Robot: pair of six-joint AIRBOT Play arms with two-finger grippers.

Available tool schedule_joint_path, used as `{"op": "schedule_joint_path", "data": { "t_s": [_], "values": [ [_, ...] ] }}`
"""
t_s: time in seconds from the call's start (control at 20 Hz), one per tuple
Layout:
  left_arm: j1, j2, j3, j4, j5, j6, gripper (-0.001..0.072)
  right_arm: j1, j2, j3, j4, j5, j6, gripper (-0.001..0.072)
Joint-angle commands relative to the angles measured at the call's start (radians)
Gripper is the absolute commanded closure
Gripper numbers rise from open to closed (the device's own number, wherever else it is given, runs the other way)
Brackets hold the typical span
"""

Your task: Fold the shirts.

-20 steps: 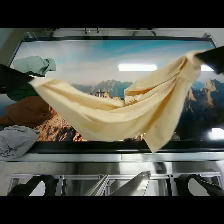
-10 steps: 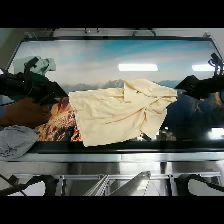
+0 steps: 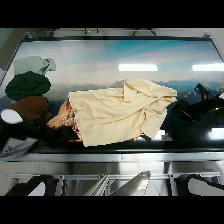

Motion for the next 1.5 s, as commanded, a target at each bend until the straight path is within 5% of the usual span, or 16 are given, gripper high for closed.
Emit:
{"op": "schedule_joint_path", "data": {
  "t_s": [0.0,0.2,0.4,0.75,0.8,0.85,0.9,0.95,1.0,1.2,1.45],
  "values": [
    [-0.117,0.177,-0.288,-0.023,0.223,-0.113,0.0007,0.018,-0.039,-0.052,0.118,-0.055,-0.089,0.0136],
    [-0.252,0.291,-0.435,-0.269,0.524,-0.117,0.0007,0.089,-0.100,-0.052,0.163,-0.105,-0.121,0.0138],
    [-0.355,0.311,-0.451,-0.295,0.744,-0.146,0.0008,0.159,-0.158,-0.051,0.163,-0.145,-0.121,0.0138],
    [-0.460,-0.005,-0.270,-0.295,0.912,-0.146,0.0022,0.179,-0.176,-0.051,0.171,-0.171,-0.121,0.0138],
    [-0.489,-0.056,-0.226,-0.295,0.908,-0.147,0.0223,0.179,-0.176,-0.051,0.171,-0.171,-0.121,0.0139],
    [-0.514,-0.098,-0.189,-0.295,0.894,-0.147,0.0523,0.179,-0.176,-0.051,0.171,-0.170,-0.121,0.0147],
    [-0.539,-0.135,-0.150,-0.295,0.871,-0.147,0.0691,0.179,-0.176,-0.051,0.171,-0.169,-0.121,0.0223],
    [-0.569,-0.166,-0.111,-0.293,0.844,-0.146,0.0687,0.179,-0.176,-0.051,0.171,-0.159,-0.121,0.0577],
    [-0.597,-0.185,-0.077,-0.291,0.826,-0.142,0.0687,0.177,-0.175,-0.051,0.171,-0.150,-0.121,0.0676],
    [-0.585,-0.123,0.035,-0.251,0.731,-0.123,0.0687,0.162,-0.155,-0.049,0.175,-0.061,-0.121,0.0688],
    [-0.262,0.157,0.102,-0.151,0.379,-0.125,0.0687,0.128,0.014,-0.079,0.222,0.075,-0.122,0.0689]
  ]
}}
